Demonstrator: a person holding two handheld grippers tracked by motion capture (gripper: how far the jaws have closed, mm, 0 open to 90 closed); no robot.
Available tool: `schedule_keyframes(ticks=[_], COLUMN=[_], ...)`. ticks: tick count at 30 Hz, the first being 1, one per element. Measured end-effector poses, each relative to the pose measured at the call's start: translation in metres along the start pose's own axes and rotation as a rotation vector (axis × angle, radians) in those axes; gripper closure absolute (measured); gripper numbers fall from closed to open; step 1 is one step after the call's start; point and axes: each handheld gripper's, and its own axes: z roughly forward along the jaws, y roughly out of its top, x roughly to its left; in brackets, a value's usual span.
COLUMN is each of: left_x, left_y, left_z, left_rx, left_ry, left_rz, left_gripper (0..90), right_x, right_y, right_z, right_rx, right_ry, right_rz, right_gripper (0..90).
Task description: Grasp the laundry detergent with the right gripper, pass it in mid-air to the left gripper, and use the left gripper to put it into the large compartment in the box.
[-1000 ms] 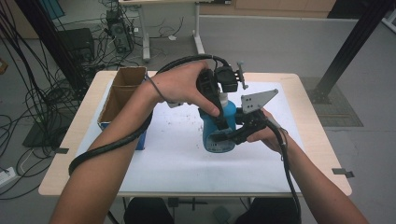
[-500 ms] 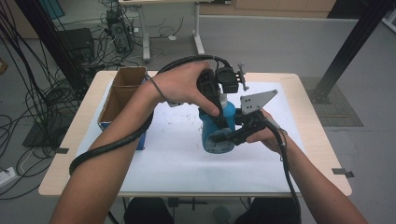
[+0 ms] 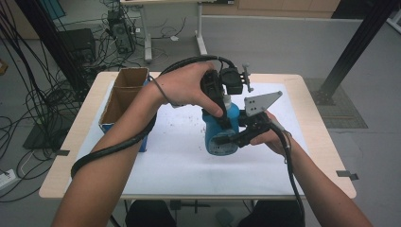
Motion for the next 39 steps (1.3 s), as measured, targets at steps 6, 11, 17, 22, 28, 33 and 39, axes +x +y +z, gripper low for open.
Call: schedule_keyframes(ticks=[6, 11, 17, 22, 28, 33, 39], left_x=[-0.0003, -0.0011, -0.0012, -0.0015, -0.0016, -0.0015, -0.0014], left_y=[0.0001, 0.0, -0.0009, -0.0009, -0.0009, -0.001, -0.0018], left_z=[0.0009, 0.0011, 0.0004, 0.0011, 0.0011, 0.0011, 0.0008], left_rx=[0.013, 0.031, 0.02, 0.017, 0.011, 0.013, 0.015], left_ry=[-0.007, -0.007, -0.003, -0.003, -0.002, -0.002, -0.001], left_rz=[-0.011, -0.009, -0.009, -0.013, -0.012, -0.011, -0.014], left_gripper=[37.2, 37.3, 37.2, 37.2, 37.2, 37.2, 37.2], right_x=[0.0006, 0.0014, 0.0012, 0.0013, 0.0012, 0.0012, 0.0009], right_y=[-0.0006, -0.0007, -0.0006, -0.0006, -0.0006, -0.0004, 0.0], right_z=[0.0005, 0.002, 0.0022, 0.0022, 0.0017, 0.0018, 0.0028], right_rx=[0.001, 0.005, 0.002, 0.002, 0.004, 0.006, 0.006], right_ry=[0.002, 0.006, 0.006, 0.007, 0.005, 0.004, 0.005], right_rz=[-0.001, -0.005, -0.005, -0.004, -0.004, -0.004, -0.005], right_gripper=[44.3, 44.3, 44.2, 44.3, 44.3, 44.2, 44.3])
